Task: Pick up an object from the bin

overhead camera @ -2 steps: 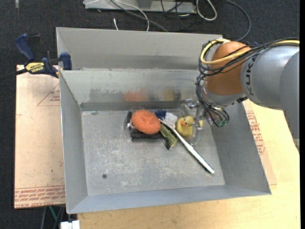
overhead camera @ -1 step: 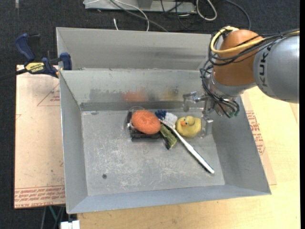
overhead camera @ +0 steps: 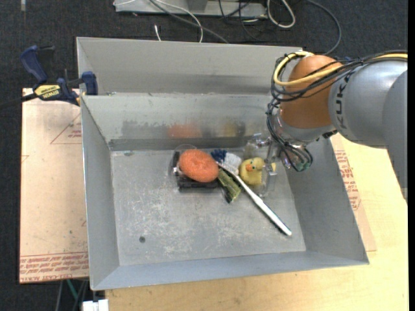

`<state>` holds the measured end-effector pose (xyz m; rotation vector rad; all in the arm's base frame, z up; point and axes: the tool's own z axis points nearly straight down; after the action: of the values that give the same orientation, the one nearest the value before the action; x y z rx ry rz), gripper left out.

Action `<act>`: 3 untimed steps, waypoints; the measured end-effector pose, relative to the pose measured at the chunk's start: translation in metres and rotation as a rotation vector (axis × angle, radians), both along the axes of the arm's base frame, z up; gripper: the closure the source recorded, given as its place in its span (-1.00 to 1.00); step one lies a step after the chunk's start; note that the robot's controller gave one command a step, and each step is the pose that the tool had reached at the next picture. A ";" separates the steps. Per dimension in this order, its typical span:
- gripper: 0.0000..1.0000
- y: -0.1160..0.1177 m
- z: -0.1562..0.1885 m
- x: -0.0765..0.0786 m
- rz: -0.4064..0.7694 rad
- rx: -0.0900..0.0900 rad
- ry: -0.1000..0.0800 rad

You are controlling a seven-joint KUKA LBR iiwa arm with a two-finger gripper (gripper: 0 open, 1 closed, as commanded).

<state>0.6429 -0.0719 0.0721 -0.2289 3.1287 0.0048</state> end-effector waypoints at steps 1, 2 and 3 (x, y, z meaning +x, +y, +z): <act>-1.00 0.004 -0.002 -0.002 0.120 -0.005 -0.012; 1.00 0.001 0.000 0.001 0.010 0.000 -0.005; 1.00 0.001 0.000 0.001 0.010 0.000 -0.005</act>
Offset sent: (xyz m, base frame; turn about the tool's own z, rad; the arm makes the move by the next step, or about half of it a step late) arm 0.0003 0.0002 0.0003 -0.0091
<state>0.6437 -0.0709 0.0722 -0.2442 3.1226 0.0041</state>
